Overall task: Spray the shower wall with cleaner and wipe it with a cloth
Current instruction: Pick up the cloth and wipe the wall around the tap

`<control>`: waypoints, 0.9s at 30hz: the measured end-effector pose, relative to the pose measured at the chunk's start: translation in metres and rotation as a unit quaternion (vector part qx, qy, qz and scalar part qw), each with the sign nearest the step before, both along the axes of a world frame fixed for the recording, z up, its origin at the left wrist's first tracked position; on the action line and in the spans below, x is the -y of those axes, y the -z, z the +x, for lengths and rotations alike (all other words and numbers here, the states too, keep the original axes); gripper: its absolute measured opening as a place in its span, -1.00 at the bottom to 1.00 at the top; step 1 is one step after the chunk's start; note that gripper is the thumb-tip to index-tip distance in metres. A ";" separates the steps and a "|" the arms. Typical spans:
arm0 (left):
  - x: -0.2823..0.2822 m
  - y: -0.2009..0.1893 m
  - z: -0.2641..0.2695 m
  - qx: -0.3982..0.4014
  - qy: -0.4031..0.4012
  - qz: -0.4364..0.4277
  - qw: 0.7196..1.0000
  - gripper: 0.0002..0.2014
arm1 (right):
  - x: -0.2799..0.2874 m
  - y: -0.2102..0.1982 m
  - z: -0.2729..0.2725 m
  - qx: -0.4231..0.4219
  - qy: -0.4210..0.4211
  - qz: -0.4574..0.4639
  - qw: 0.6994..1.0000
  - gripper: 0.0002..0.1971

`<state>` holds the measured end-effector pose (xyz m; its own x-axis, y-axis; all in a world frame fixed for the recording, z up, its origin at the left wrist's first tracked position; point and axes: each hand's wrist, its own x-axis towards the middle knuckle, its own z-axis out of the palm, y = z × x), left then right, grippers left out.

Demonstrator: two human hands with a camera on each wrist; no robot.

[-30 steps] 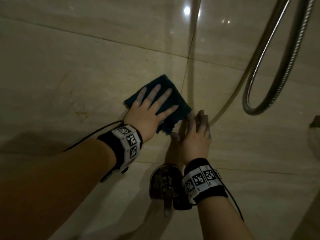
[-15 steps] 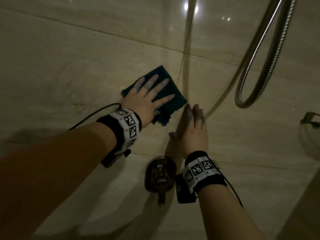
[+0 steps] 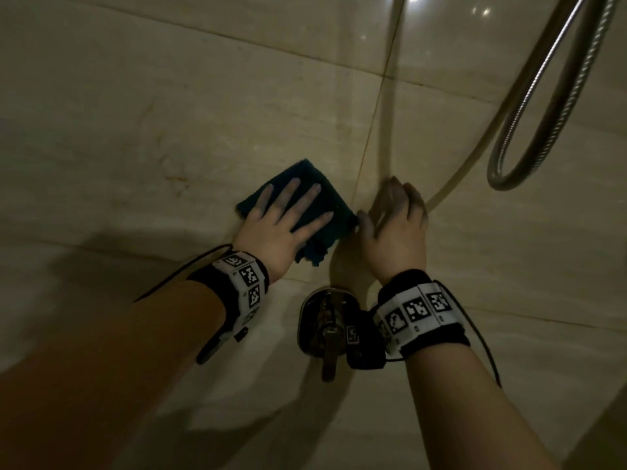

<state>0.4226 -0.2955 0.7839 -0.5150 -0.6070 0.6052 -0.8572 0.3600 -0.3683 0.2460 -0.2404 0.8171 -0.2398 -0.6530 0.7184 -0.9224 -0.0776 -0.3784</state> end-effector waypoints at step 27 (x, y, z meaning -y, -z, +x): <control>-0.006 -0.047 -0.045 0.052 0.046 -0.021 0.997 -0.35 | 0.001 0.009 -0.020 0.056 -0.094 -0.032 0.993 -0.16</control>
<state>0.3781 -0.2892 0.8305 -0.6280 -0.5299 0.5699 -0.7781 0.4176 -0.4693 0.2257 -0.2415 0.8077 -0.1996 -0.6480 0.7350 -0.8414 -0.2711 -0.4675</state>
